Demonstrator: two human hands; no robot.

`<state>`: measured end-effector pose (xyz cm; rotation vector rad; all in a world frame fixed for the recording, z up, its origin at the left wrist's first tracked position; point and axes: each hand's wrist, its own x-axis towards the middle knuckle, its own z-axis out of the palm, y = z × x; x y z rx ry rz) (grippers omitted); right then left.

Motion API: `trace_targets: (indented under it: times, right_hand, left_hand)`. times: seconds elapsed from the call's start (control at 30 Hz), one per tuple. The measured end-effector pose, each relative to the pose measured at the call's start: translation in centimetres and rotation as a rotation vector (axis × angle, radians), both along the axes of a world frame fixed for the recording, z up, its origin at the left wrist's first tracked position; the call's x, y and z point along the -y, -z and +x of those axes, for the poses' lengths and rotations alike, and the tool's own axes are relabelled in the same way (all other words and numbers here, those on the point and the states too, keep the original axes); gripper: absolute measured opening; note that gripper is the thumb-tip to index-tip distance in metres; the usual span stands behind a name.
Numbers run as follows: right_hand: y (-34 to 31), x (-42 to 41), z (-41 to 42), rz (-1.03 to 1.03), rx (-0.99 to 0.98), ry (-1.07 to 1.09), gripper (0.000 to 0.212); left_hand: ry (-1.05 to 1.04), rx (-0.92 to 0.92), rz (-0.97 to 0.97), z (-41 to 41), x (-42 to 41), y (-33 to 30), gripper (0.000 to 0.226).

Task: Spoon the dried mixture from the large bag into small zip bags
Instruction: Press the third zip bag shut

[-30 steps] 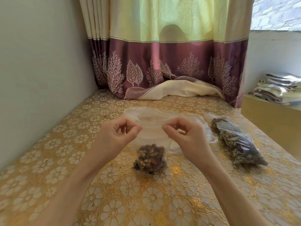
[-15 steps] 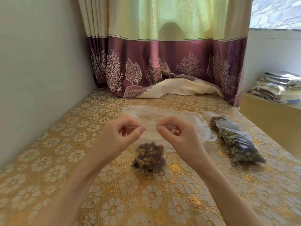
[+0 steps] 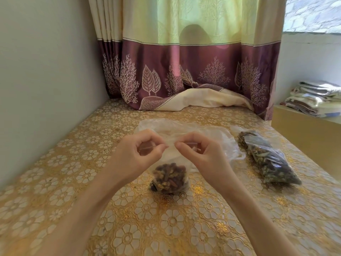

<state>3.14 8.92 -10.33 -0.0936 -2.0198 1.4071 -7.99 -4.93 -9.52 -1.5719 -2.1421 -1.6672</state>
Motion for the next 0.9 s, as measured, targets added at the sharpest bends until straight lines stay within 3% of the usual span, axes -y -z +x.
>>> trace_targets:
  times: [0.13,0.9]
  right_hand:
    - [-0.02,0.11,-0.06,0.002,0.009,-0.019,0.009]
    - [0.53,0.5,-0.36,0.0,-0.069,-0.041,0.018]
  left_hand:
    - [0.0,0.019,0.011,0.04,0.04,0.12,0.005]
    - [-0.015,-0.108,-0.021,0.49,-0.3,0.19,0.007]
